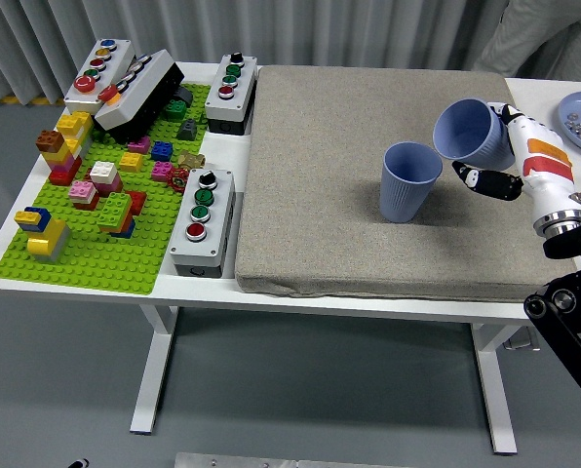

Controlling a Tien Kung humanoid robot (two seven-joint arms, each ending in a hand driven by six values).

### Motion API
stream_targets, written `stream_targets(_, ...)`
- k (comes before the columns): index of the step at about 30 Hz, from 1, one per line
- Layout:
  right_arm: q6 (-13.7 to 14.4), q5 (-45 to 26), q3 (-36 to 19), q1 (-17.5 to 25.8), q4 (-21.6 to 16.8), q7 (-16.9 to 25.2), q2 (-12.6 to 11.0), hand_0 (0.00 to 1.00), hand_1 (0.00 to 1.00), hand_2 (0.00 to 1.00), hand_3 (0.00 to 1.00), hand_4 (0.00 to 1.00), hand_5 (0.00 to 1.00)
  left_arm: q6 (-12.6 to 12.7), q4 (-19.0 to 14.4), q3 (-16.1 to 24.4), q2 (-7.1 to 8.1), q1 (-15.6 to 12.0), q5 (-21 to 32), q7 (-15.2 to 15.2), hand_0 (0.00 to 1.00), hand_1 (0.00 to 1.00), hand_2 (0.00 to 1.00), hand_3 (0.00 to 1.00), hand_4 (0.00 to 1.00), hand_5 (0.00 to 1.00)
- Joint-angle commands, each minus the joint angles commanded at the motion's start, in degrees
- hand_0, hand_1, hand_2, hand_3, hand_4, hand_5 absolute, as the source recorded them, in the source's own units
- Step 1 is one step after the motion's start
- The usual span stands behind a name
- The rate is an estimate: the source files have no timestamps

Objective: Pick cup pour cup place

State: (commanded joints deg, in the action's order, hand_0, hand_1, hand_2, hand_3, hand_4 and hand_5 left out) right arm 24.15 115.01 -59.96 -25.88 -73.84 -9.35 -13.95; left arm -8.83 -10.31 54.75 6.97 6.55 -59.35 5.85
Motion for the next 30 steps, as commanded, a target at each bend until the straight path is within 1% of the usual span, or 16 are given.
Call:
stream_targets(8,1.07,1.36,2.44,-1.55,-0.1,0.06,-1.79,0.691,0.583,0.503,0.635,0.742,0.3,-0.01,0.0,0.0,0.02,0.05,0.06,0.0,0.823,0.784,0.84,0.761,0.574,0.998)
stream_targets(19,2.48,2.04,3.47,-2.08,0.39,0.5,-2.01,0.709,0.588,0.506,0.628,0.742,0.298,0.0,0.0,-0.01,0.04,0.17,0.13,0.01,0.825,0.784,0.84,0.761,0.574,0.998)
stream_targets(30,3.03,1.28,5.28,-2.69,1.08,1.21,-3.48,0.724,0.592,0.508,0.624,0.742,0.297,0.0,0.0,-0.03,0.07,0.22,0.14,0.0,0.824,0.783,0.84,0.761,0.574,0.998)
